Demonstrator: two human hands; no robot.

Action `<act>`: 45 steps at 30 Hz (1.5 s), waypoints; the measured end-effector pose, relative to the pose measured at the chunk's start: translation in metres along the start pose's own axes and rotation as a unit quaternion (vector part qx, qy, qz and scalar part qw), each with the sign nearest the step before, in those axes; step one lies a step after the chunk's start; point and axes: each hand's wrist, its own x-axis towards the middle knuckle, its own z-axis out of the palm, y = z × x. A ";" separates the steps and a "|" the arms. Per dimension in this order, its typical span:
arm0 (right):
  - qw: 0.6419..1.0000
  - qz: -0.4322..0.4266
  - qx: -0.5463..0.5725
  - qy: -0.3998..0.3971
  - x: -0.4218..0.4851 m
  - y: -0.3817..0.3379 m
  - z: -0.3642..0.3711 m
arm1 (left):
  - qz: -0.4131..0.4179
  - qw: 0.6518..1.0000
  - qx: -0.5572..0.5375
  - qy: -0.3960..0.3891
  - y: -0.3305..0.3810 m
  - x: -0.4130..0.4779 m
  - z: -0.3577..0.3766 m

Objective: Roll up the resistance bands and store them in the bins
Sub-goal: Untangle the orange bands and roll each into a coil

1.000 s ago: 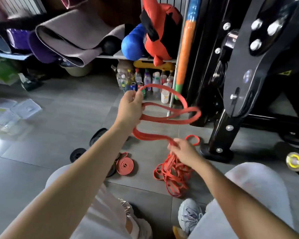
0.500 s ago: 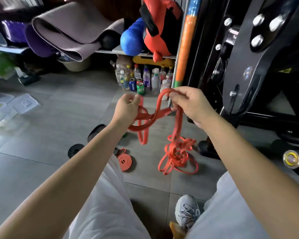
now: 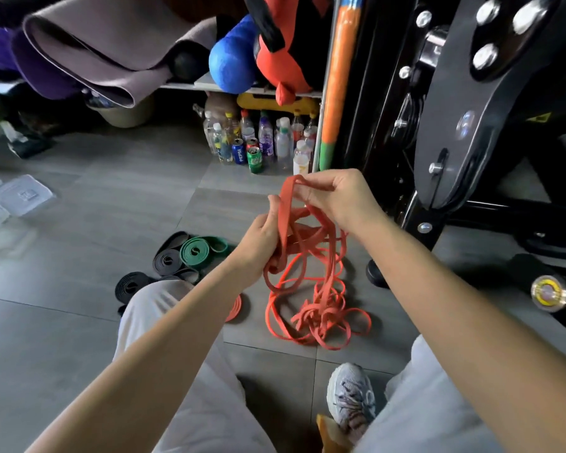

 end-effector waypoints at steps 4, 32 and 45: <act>1.000 0.002 -0.022 0.002 0.002 0.016 0.002 | -0.038 0.999 -0.023 -0.007 0.005 -0.001 0.008; 0.939 0.229 -0.139 -0.216 -0.071 0.208 0.053 | 0.065 0.993 -0.054 0.084 0.059 -0.004 -0.027; 0.980 -0.001 0.190 0.066 -0.004 -0.020 -0.013 | 0.067 0.971 0.098 0.206 0.050 -0.006 -0.040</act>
